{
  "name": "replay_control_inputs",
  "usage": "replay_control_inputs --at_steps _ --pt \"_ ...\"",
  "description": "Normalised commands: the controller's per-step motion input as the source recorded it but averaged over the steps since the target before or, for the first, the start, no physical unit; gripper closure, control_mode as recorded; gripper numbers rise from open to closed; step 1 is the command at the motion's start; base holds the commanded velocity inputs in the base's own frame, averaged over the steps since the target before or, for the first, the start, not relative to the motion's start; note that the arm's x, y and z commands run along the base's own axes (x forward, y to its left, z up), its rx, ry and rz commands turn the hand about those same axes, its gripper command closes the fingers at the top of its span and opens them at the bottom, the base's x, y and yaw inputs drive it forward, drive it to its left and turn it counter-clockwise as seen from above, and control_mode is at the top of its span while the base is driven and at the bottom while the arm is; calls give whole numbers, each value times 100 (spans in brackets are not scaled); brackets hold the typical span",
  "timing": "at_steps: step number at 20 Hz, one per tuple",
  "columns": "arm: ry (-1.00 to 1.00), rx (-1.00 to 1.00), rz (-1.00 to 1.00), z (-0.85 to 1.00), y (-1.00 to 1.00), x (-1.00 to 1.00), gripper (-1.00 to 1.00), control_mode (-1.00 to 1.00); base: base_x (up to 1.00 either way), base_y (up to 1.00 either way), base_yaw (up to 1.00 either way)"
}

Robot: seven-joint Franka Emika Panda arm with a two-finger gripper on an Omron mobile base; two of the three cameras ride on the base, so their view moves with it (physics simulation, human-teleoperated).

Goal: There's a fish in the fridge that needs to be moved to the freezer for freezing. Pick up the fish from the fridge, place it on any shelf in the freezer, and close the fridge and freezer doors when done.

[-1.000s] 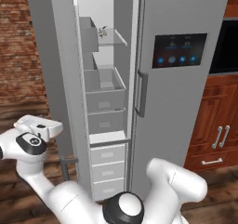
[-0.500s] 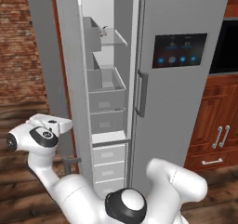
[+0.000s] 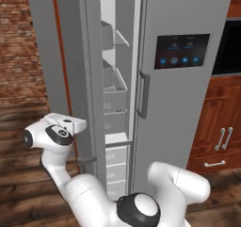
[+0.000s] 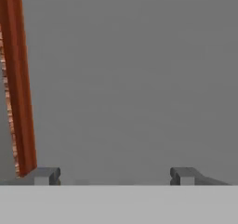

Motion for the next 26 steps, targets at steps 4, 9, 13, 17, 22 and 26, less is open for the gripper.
replay_control_inputs --at_steps 4,9,13,17,22,26 --pt "0 5 0 0 -69 0 -100 -100 0 0 0" --pt "0 3 0 0 -58 7 -100 -100 0 0 0" --pt "0 3 0 0 -55 15 -100 -100 0 0 0" --pt "0 4 0 0 -54 19 -100 -100 0 0 0" --pt "0 6 0 0 -51 20 -100 -100 0 0 0" --pt "0 6 0 0 -44 25 -100 -100 0 0 0"
